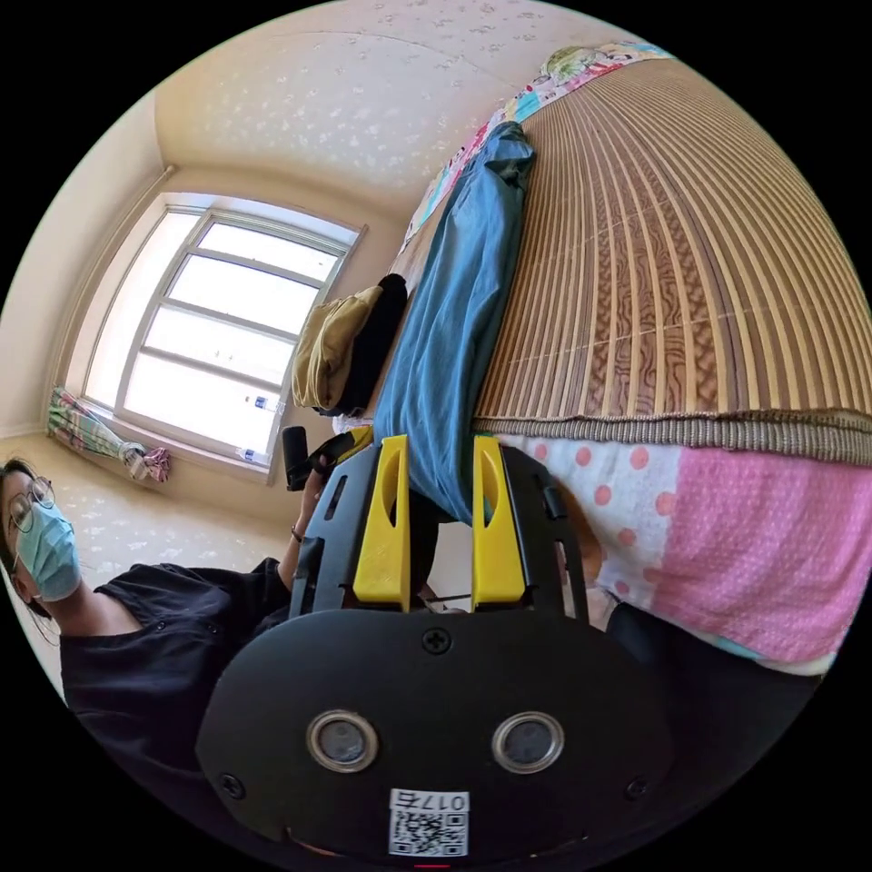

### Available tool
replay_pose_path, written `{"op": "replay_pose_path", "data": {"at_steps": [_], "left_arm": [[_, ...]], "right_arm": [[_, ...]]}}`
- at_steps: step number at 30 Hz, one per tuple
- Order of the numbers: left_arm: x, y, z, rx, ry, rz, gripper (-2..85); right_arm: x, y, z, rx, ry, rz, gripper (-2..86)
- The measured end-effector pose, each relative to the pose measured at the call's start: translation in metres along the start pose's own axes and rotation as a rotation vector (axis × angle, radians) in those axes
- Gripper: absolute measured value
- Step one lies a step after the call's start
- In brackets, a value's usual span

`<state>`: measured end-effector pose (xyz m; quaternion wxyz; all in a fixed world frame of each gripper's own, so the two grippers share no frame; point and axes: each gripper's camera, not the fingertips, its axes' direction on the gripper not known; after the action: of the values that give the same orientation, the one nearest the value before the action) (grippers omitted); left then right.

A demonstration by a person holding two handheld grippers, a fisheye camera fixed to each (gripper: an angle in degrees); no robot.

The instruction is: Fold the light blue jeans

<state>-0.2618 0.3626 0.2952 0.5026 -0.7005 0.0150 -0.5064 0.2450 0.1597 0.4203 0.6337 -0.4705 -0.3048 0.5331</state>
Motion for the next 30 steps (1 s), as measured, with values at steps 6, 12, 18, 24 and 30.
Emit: {"op": "replay_pose_path", "data": {"at_steps": [6,12,18,24,30], "left_arm": [[-0.009,0.019,0.026,-0.054,0.024,-0.007,6.9],[-0.033,0.019,0.056,-0.120,0.135,-0.014,6.5],[-0.044,0.056,0.064,-0.161,0.139,0.023,2.0],[-0.029,0.116,0.020,-0.067,0.246,0.161,-0.3],[0.020,0.143,-0.049,0.122,0.526,0.325,-0.5]], "right_arm": [[-0.008,0.019,0.013,-0.008,0.030,-0.043,10.1],[0.024,0.038,0.022,-0.001,-0.031,0.015,7.0],[0.035,0.086,0.029,0.011,-0.054,-0.016,3.2],[0.016,0.147,0.007,0.086,-0.173,-0.117,2.5],[-0.062,0.192,-0.036,0.200,-0.354,-0.387,2.3]]}}
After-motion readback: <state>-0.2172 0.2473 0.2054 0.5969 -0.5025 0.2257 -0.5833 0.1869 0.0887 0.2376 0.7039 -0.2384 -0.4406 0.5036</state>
